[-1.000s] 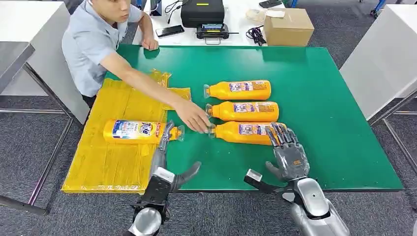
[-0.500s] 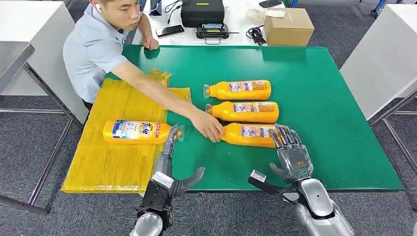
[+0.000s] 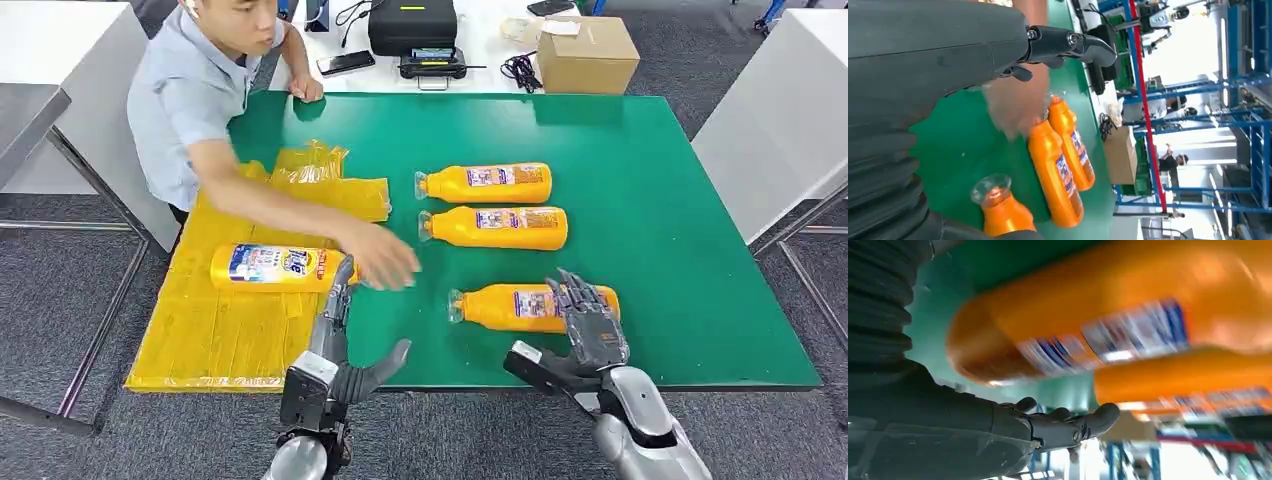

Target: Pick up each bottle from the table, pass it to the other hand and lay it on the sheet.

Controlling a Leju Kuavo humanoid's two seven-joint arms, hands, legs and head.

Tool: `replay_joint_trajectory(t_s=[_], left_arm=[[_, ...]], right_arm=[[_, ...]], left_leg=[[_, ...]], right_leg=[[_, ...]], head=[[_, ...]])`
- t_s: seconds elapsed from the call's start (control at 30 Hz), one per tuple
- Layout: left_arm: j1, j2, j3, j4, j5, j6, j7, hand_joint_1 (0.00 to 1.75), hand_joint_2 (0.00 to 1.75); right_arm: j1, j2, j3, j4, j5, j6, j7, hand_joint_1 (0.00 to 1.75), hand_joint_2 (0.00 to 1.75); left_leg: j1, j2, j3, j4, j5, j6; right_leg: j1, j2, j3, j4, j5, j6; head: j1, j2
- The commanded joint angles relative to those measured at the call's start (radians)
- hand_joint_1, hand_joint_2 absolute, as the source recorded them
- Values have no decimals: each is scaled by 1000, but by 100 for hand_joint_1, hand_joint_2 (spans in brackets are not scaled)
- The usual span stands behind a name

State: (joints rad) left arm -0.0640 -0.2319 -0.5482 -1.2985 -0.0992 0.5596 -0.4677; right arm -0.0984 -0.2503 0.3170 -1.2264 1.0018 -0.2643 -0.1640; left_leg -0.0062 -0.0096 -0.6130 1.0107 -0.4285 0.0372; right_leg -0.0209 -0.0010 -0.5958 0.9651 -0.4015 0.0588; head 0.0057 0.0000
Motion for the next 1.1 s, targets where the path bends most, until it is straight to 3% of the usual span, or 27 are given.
replay_joint_trajectory(t_s=[0.03,0.8,1.1], left_arm=[[-3,38,-10,7,-13,4,15,0,175],[5,45,-16,-10,-31,-2,18,0,175],[-36,40,-41,21,-25,-24,17,0,175]], right_arm=[[-59,-53,30,72,17,46,66,0,175],[-140,-68,46,162,93,37,86,0,175],[-239,8,95,297,3,93,24,0,175]], left_leg=[[1,3,5,-1,-2,-2],[1,3,6,-1,-2,-2],[1,5,5,-1,-2,-2]], right_leg=[[1,2,4,-1,-1,-2],[1,3,5,-1,-1,-3],[2,4,4,-1,0,-3]], head=[[0,0],[0,0],[0,0]])
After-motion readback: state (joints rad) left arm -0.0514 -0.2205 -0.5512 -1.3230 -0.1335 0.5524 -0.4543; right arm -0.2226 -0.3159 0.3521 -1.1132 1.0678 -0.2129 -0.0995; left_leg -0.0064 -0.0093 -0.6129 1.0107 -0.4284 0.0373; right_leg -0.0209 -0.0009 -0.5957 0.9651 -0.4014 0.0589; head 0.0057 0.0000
